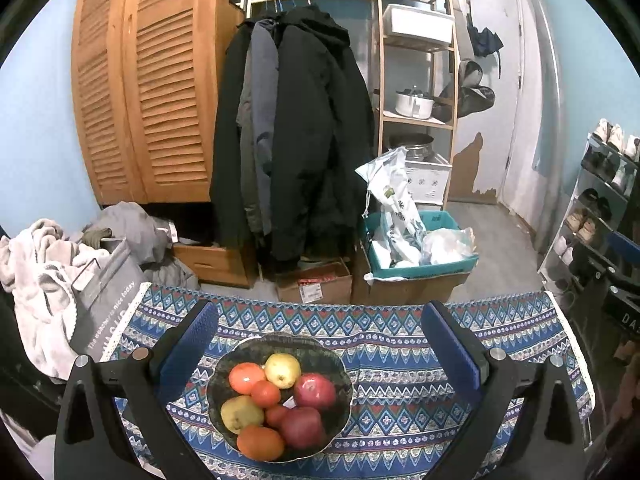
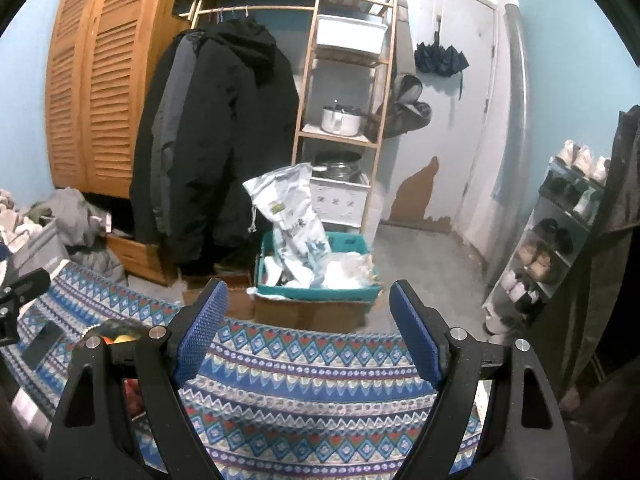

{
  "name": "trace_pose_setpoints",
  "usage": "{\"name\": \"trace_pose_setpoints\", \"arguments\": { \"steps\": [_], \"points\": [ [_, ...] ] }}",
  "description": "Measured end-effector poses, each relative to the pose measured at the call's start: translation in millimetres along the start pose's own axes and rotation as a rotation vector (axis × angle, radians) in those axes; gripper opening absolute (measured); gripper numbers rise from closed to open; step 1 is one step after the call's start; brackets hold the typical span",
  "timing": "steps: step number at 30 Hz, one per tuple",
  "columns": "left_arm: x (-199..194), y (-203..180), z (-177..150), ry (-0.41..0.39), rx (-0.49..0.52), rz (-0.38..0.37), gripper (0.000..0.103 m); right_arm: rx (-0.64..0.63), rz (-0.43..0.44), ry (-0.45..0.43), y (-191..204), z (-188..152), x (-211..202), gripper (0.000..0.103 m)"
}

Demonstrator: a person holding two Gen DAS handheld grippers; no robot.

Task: Organize fruits

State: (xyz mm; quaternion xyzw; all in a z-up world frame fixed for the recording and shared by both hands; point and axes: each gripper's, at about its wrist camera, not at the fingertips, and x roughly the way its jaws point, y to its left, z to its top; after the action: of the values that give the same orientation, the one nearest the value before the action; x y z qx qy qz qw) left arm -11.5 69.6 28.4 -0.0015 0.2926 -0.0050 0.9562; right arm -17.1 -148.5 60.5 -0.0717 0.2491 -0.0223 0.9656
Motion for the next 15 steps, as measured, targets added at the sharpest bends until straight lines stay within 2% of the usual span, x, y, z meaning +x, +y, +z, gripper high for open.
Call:
{"name": "trace_pose_setpoints", "arguments": {
  "steps": [15],
  "points": [
    [1.5, -11.6, 1.0, 0.001, 0.021, -0.007, 0.102, 0.034, 0.023, 0.024, -11.1, -4.2, 5.5, 0.082]
  ]
}}
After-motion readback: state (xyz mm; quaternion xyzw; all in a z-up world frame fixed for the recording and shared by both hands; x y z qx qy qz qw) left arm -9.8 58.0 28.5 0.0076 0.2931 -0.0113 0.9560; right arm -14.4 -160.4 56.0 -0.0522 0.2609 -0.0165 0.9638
